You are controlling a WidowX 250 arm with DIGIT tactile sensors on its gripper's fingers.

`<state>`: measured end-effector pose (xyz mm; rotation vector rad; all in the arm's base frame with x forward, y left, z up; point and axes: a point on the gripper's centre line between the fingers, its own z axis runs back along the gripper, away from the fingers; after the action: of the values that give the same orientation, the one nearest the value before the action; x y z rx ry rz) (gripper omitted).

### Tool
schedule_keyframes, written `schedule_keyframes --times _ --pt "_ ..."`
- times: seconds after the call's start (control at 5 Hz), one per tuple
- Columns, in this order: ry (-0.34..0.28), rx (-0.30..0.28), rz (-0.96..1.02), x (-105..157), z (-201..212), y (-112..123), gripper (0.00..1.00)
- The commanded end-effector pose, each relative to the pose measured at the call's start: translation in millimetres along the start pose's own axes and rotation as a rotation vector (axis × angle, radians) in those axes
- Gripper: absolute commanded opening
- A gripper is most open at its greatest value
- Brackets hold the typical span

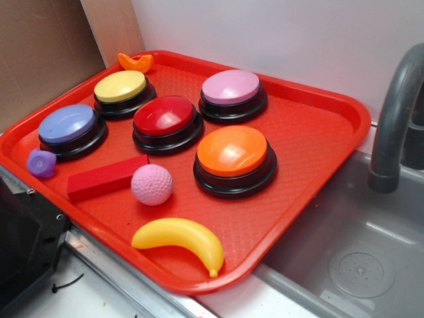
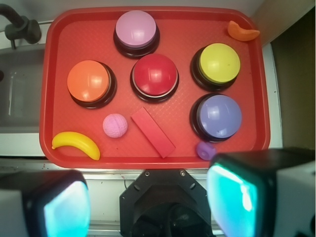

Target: Push the red button.

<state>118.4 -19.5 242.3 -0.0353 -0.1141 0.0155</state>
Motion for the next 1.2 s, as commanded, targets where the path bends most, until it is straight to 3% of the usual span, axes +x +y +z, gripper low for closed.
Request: schedule_keyframes --times 0.0,0.2,0.4,0.6,0.8,1.0 --pt "0.000 0.000 0.000 0.0 0.0 0.0 1.00" --pt "-0.022 0.075 0.030 31.6 -29.3 6.9 1.00" --pt "-0.032 0.071 0.004 53.0 -61.6 11.4 1.00" --pt "0.000 0.061 -0.105 63.5 -97.1 15.4 1.00" --pt "0.089 0.045 -0.206 76.8 -124.8 21.8 1.00" --pt "0.089 0.045 -0.206 76.8 -124.8 21.8 1.00"
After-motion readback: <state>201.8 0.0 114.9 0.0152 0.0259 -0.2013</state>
